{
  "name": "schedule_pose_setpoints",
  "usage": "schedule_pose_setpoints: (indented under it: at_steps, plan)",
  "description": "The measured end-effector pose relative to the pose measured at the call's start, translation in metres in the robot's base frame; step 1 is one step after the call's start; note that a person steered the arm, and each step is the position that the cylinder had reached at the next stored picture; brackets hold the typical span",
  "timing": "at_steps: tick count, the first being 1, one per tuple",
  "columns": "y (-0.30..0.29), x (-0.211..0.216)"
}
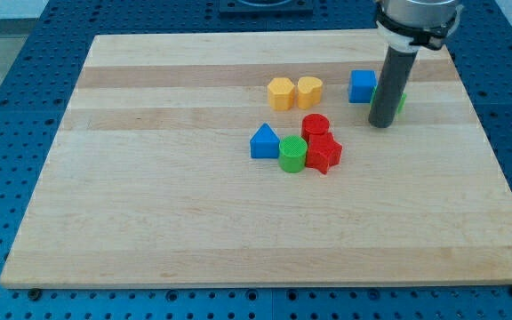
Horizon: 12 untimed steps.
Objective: Slide the red blocks to the bottom right of the yellow hexagon
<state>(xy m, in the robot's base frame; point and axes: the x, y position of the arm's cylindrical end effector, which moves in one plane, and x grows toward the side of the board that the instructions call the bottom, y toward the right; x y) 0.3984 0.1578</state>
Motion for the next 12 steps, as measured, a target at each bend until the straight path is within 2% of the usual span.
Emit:
schedule_pose_setpoints:
  at_steps: [1, 2, 4, 8, 10, 12]
  plan:
    - [0.000, 0.019]
    - [0.000, 0.055]
    - [-0.031, 0.095]
    - [-0.085, 0.075]
    - [-0.086, 0.037]
    - [-0.088, 0.019]
